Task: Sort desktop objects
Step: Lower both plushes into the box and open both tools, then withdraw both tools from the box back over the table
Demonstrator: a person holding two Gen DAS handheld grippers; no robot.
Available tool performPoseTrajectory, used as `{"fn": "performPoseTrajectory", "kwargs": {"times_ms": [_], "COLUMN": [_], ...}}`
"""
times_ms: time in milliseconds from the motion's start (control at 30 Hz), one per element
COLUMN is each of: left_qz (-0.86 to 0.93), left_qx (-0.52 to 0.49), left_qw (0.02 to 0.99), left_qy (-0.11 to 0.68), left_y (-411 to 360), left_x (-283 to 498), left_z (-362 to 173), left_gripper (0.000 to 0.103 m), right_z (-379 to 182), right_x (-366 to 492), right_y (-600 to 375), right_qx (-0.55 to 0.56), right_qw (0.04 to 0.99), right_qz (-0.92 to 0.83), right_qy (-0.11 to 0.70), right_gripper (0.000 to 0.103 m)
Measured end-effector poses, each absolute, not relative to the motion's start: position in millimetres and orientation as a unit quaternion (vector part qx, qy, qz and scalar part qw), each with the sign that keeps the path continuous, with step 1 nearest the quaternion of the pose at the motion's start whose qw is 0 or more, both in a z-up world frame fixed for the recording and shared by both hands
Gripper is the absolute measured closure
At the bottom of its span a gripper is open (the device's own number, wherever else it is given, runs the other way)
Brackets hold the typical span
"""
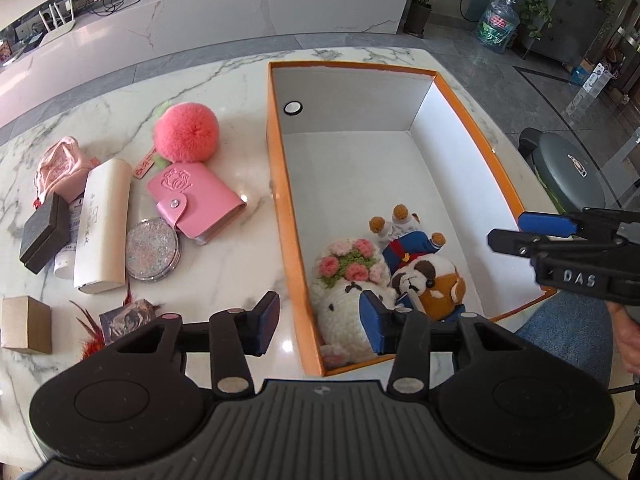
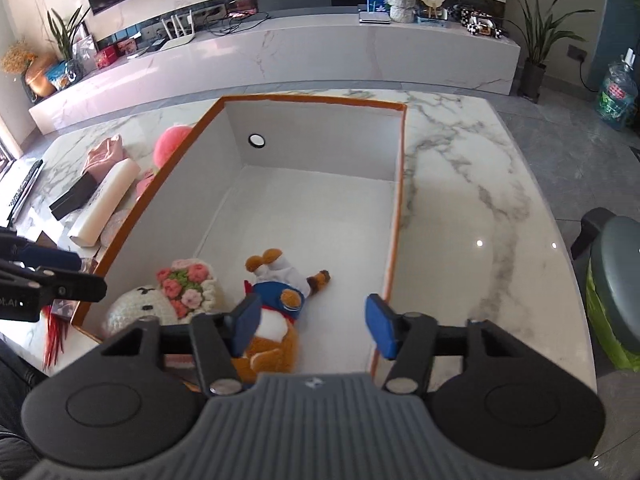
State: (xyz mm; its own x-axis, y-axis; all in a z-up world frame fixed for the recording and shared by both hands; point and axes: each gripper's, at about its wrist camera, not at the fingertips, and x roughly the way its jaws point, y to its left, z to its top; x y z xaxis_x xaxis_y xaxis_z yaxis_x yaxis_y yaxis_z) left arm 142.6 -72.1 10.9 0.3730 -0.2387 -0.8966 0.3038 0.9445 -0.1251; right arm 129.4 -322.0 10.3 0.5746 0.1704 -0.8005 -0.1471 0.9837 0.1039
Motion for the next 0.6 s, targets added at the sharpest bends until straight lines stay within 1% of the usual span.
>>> {"fn": "performPoseTrajectory", "kwargs": {"times_ms": [33,100,133,167,233,400,500,600], "left_qz": [-0.163,-0.169,-0.172,-0.174,-0.173,-0.173,-0.179,-0.185], "left_qx": [0.024,0.011,0.006,0.003,0.005,0.014,0.018,0.014], "left_qw": [0.824,0.817,0.814,0.812,0.814,0.816,0.816,0.817], "left_qy": [0.542,0.551,0.554,0.557,0.555,0.552,0.549,0.545], "left_y": [-70.1,-67.4,-67.1,-67.4,-69.5,-77.8,-83.5,-86.6], "left_x": [142.9,141.3,140.4,139.6,136.2,130.0,126.7,122.9], "left_z": [7.4,1.6,-0.6,-2.3,-4.3,-3.0,-4.5,-5.5], "left_gripper": [0.063,0.066,0.070,0.072,0.073,0.073,0.073,0.073], "right_z": [9.2,7.3,7.3,7.6,9.3,12.1,10.1,10.4], "right_x": [129.6,129.0,127.8,125.8,122.8,119.0,117.4,114.2], "right_y": [-326.5,-331.2,-331.4,-331.3,-331.5,-336.0,-336.3,-333.1], "right_qx": [0.024,0.037,0.037,0.038,0.039,0.049,0.046,0.045], "right_qw": [0.886,0.884,0.885,0.887,0.890,0.895,0.894,0.894], "right_qz": [0.087,0.082,0.080,0.078,0.075,0.068,0.060,0.065], "right_qy": [0.455,0.458,0.457,0.454,0.448,0.439,0.441,0.441], "right_gripper": [0.064,0.069,0.070,0.070,0.070,0.070,0.067,0.066]}}
